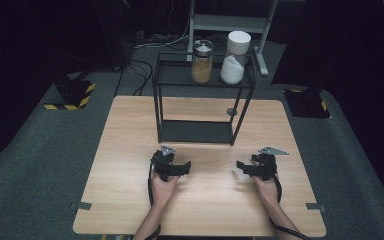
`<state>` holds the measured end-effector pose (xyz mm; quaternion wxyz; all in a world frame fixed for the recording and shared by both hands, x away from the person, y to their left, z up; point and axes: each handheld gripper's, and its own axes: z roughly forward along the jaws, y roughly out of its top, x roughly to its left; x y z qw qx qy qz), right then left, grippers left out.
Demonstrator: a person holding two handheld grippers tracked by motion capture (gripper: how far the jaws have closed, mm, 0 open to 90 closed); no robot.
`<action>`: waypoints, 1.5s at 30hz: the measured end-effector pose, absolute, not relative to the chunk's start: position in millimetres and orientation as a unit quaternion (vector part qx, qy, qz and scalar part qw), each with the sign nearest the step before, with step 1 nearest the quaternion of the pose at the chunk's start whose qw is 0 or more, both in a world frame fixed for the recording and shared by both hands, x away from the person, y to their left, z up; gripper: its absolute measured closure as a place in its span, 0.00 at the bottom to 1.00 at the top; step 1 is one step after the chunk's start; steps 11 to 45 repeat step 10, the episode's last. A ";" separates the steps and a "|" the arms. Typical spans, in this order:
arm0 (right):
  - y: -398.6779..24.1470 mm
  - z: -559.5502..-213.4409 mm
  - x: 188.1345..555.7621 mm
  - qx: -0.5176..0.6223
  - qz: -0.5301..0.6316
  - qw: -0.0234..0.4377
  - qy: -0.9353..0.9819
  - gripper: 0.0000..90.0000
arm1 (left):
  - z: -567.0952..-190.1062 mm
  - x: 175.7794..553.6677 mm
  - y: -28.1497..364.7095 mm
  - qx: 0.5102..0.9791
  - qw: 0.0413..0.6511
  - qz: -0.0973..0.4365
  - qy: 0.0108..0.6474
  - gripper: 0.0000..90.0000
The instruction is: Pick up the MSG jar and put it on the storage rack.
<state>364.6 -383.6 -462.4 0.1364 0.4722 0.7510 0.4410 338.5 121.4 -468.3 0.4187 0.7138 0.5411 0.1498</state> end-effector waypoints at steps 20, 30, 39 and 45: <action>-383.8 -461.1 368.8 0.475 0.436 0.126 0.754 0.12 | -468.3 338.4 121.4 0.714 0.419 0.150 0.541 0.03; -383.8 -461.1 368.8 0.475 0.436 0.126 0.754 0.12 | -468.3 338.4 121.4 0.714 0.419 0.150 0.541 0.03; -383.8 -461.1 368.8 0.475 0.436 0.126 0.754 0.12 | -468.3 338.4 121.4 0.714 0.419 0.150 0.541 0.03; -383.8 -461.1 368.8 0.475 0.436 0.126 0.754 0.12 | -468.3 338.4 121.4 0.714 0.419 0.150 0.541 0.03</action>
